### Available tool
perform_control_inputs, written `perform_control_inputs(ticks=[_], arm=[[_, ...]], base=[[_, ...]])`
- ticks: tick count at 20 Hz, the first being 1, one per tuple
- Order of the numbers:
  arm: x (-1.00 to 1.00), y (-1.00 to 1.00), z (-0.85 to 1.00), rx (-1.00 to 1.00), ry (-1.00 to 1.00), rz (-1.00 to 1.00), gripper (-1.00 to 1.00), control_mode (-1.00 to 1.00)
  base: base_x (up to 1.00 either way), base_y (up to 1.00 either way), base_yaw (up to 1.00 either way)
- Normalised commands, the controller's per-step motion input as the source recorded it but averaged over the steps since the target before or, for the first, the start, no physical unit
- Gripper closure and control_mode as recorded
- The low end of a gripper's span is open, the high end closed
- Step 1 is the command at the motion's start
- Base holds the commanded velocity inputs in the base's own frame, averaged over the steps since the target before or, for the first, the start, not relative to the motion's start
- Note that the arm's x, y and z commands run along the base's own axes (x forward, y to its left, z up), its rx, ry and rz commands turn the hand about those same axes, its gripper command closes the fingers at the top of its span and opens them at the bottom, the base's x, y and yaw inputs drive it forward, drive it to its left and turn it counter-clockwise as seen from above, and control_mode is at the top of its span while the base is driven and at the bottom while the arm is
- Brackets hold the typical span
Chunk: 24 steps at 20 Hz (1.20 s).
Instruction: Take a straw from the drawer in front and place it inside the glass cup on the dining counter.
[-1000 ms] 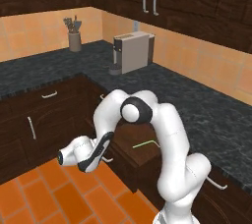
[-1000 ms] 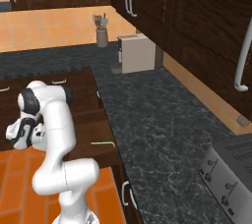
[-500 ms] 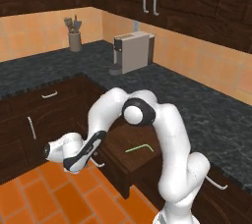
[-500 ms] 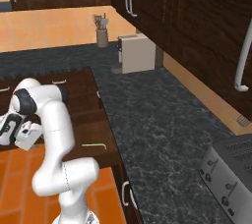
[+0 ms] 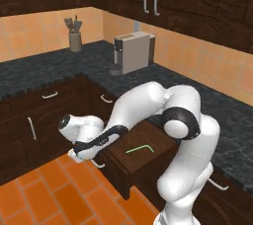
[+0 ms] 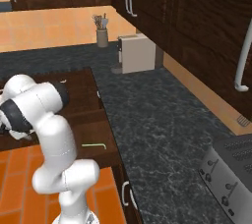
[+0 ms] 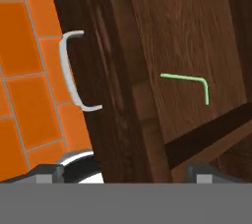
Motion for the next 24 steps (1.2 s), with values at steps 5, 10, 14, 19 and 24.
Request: perform_control_inputs(ticks=[5, 10, 14, 19, 24], arm=[[0.41, -0.88, 0.64, 0.18, 0.02, -0.17, -1.0, -1.0], [0.69, -0.45, -0.18, 0.03, 0.08, -0.04, -1.0, -1.0], [0.68, -0.02, -0.69, 0.01, 0.15, 0.0, -1.0, -1.0], [0.42, 0.0, -0.73, 0.08, 0.18, 0.01, -1.0, -1.0], [0.08, 0.11, -0.66, 0.08, 0.11, 0.02, -1.0, -1.0]], base=[[0.0, 0.0, 0.0], [0.0, 0.0, 0.0], [0.0, 0.0, 0.0], [0.0, 0.0, 0.0], [0.0, 0.0, 0.0]])
